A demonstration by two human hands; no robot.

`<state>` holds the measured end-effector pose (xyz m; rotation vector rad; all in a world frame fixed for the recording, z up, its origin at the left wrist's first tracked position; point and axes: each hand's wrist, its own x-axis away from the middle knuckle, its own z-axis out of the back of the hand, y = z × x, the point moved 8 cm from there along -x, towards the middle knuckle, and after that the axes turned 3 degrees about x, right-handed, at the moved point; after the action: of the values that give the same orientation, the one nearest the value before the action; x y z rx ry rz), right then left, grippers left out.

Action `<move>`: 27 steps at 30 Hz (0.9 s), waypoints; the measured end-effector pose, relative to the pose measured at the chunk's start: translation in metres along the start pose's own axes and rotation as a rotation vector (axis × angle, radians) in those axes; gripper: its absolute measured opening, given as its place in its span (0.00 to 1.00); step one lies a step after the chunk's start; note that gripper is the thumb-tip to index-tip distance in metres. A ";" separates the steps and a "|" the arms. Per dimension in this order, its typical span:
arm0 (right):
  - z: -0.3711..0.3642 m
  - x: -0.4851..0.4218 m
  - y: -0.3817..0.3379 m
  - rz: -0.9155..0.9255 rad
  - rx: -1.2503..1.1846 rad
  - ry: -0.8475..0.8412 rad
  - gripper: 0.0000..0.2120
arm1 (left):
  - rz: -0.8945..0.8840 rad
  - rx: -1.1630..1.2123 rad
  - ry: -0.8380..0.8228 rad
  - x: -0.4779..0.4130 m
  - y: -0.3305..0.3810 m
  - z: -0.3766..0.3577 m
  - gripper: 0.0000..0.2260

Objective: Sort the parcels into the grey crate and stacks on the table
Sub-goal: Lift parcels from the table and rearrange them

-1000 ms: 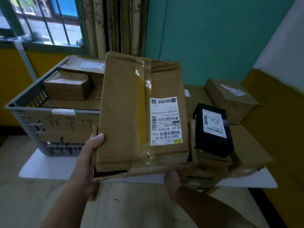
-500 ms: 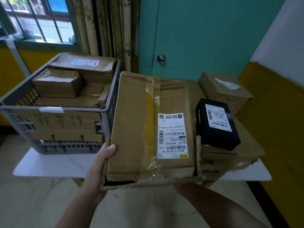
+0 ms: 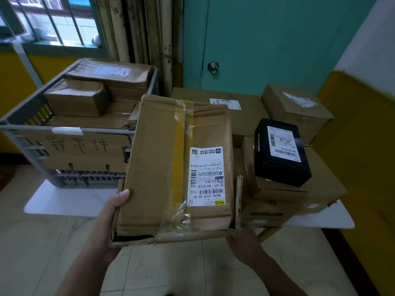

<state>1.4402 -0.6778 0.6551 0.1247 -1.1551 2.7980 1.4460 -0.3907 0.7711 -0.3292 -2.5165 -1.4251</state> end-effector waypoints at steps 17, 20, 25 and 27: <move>0.020 0.019 -0.044 -0.229 -0.896 -0.095 0.35 | 0.215 -0.056 0.007 -0.017 -0.072 0.019 0.31; 0.009 0.015 -0.032 -0.304 -0.906 -0.091 0.31 | 0.249 -0.057 0.046 -0.022 -0.083 0.025 0.23; -0.011 0.013 -0.020 -0.389 -1.092 -0.044 0.35 | 0.270 -0.008 0.139 -0.035 -0.102 0.042 0.24; -0.019 0.014 -0.012 -0.418 -1.064 -0.016 0.31 | 0.297 -0.015 0.143 -0.040 -0.109 0.044 0.21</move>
<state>1.4271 -0.6549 0.6522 0.2419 -2.1185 1.5606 1.4468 -0.4112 0.6487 -0.5565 -2.2343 -1.3020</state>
